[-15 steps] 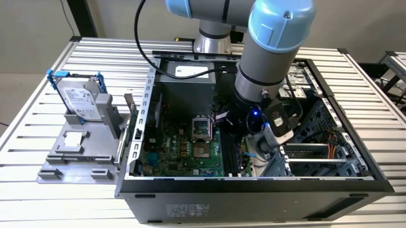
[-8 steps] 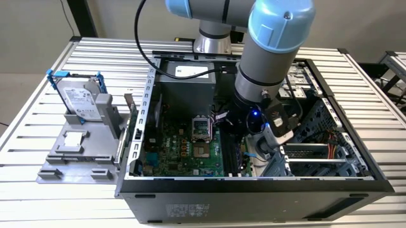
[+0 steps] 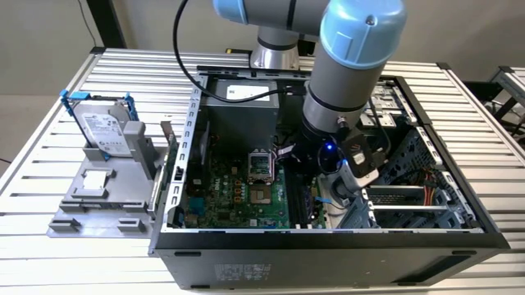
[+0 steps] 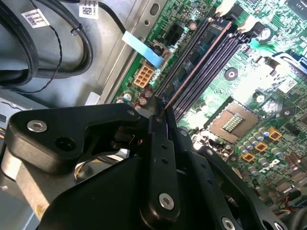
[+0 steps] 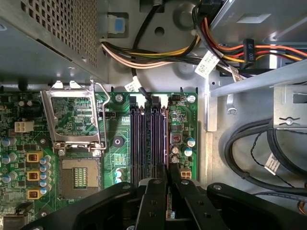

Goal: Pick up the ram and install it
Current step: 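Insert the ram into the slot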

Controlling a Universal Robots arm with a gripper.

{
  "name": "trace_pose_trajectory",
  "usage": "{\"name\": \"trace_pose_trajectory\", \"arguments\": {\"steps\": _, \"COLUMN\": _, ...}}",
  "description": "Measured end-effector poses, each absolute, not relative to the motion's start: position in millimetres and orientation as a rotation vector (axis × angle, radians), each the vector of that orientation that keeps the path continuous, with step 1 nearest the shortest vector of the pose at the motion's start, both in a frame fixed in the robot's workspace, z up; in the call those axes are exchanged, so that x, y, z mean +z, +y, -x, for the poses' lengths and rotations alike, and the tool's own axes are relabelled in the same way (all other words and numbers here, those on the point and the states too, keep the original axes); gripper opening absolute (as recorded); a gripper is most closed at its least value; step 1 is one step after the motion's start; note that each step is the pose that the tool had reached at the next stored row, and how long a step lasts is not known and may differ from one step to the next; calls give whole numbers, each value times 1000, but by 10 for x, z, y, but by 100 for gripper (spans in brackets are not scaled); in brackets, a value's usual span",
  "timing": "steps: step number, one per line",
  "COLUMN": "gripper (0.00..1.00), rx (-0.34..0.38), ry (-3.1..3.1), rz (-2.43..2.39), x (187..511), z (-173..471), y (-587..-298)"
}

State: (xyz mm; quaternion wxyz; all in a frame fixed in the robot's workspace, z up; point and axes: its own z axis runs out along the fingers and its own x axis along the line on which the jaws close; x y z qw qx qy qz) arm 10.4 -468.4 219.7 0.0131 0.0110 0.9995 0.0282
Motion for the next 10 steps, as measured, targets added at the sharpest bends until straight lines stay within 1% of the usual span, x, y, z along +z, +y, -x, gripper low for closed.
{"name": "trace_pose_trajectory", "arguments": {"steps": 10, "gripper": 0, "rx": 88, "ry": 3118, "rz": -35, "x": 2182, "z": -100, "y": -4684}}
